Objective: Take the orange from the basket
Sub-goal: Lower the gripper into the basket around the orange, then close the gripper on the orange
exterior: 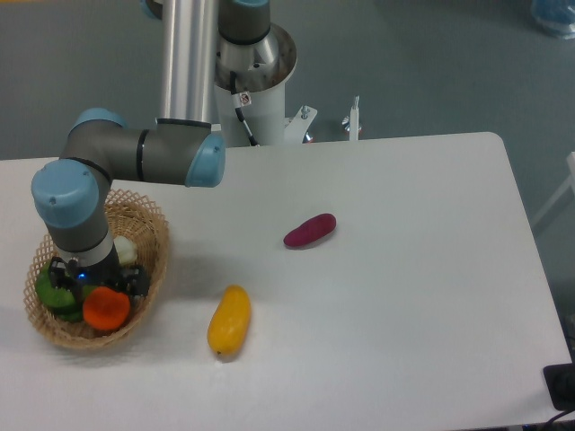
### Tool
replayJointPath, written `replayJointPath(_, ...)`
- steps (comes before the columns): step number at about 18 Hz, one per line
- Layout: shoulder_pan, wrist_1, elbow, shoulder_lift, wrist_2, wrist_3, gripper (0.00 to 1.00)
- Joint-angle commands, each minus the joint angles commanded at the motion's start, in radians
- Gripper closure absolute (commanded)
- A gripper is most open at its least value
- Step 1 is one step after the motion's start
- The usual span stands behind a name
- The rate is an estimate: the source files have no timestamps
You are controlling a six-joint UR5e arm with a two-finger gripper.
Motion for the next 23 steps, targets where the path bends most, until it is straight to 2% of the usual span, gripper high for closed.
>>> replayJointPath(8,0.0,0.0,0.005,-0.023,0.008,0.0,0.0)
replayJointPath(9,0.0,0.002,0.005,-0.025,0.008,0.0,0.04)
replayJointPath(13,0.0,0.002,0.006,-0.023,0.006,0.0,0.31)
replayJointPath(15,0.0,0.002,0.006,-0.018,0.006,0.002,0.37)
replayJointPath(19,0.002,0.002,0.006,-0.008,-0.001,0.002,0.42)
replayJointPath(23,0.002,0.005,0.005,0.031,-0.011,0.005,0.42)
